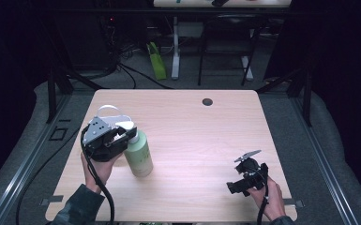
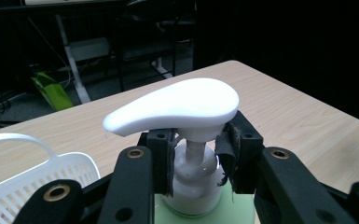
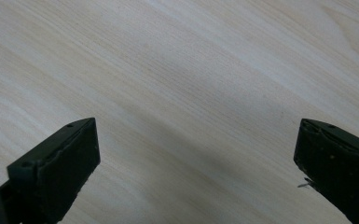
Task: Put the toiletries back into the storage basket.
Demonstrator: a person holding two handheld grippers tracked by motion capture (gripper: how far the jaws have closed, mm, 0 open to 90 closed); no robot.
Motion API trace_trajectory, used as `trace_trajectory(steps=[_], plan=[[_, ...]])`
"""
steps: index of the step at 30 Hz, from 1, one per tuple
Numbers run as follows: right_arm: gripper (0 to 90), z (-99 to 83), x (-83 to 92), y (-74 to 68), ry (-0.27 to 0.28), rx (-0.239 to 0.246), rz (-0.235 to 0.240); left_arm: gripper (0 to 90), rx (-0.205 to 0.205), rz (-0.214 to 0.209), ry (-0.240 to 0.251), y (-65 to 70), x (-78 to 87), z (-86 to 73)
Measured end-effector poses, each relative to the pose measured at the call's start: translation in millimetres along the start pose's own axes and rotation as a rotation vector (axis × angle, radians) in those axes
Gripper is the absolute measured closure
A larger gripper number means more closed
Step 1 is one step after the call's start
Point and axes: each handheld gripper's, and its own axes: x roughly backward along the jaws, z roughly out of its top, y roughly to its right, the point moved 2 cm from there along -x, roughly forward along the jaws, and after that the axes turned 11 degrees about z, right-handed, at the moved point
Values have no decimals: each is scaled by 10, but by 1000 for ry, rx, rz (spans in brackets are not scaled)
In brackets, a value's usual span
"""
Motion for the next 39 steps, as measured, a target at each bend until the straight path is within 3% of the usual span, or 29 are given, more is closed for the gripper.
trace_trajectory(steps=[21, 39], plan=[[0, -2, 8, -1, -1, 3, -3, 675, 10, -3, 25, -33, 57, 81], [0, -5, 11, -13, -5, 13, -7, 676, -13, -22, 39, -50, 127, 246]])
